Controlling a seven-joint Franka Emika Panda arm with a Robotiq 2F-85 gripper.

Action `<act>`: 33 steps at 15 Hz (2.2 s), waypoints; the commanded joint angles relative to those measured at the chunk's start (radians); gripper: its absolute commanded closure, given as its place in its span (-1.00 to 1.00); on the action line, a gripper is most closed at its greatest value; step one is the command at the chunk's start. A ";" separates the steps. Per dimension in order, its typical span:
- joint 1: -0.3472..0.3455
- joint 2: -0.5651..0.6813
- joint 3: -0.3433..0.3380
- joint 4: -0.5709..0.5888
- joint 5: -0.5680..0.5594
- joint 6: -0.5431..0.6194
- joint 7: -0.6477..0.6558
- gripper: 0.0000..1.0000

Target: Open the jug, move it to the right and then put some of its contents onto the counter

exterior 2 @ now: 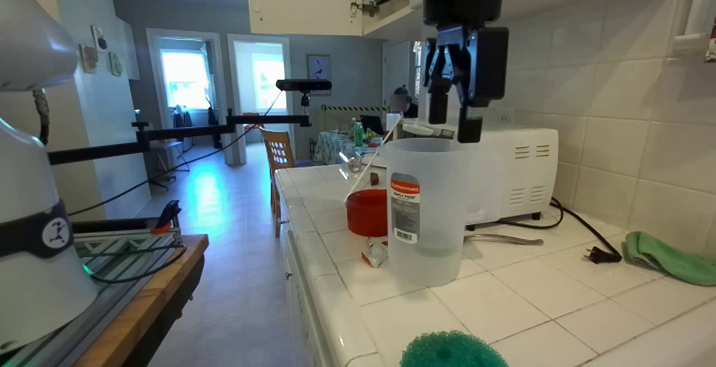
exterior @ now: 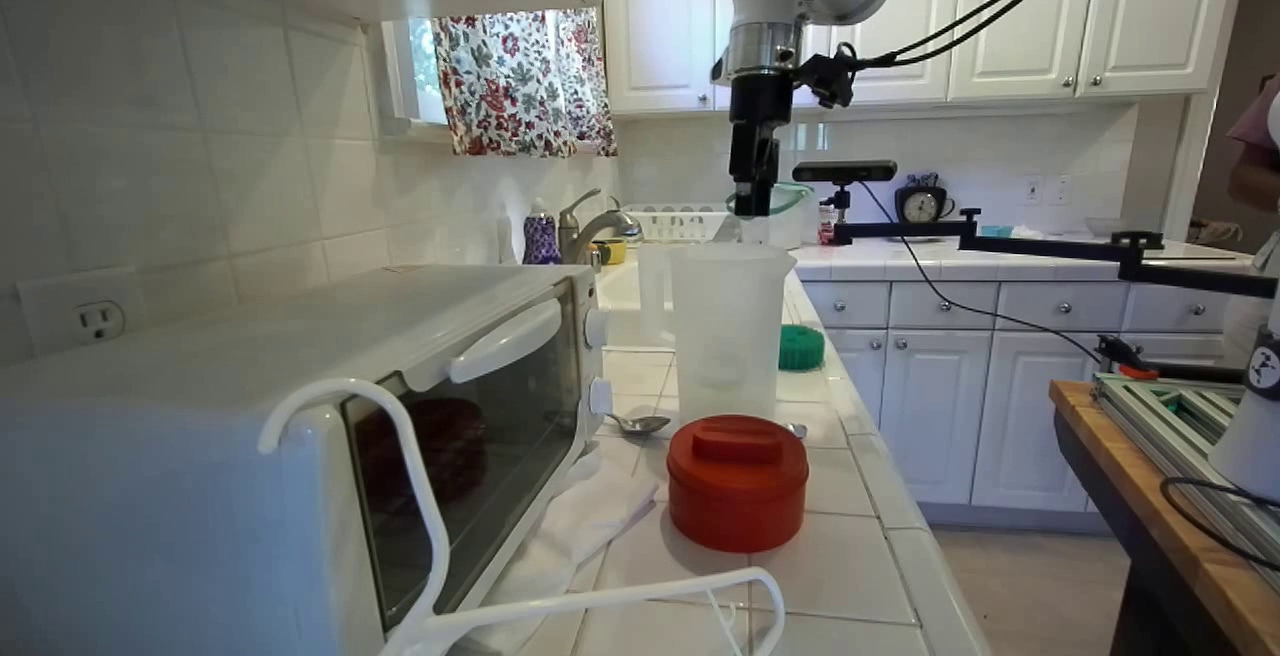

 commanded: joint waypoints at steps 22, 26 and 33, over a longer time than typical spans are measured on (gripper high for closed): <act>-0.025 0.131 0.006 0.052 0.014 0.086 0.011 0.98; -0.042 0.129 -0.014 0.054 0.010 0.091 0.026 0.98; -0.068 0.137 -0.035 0.058 0.014 0.099 0.045 0.98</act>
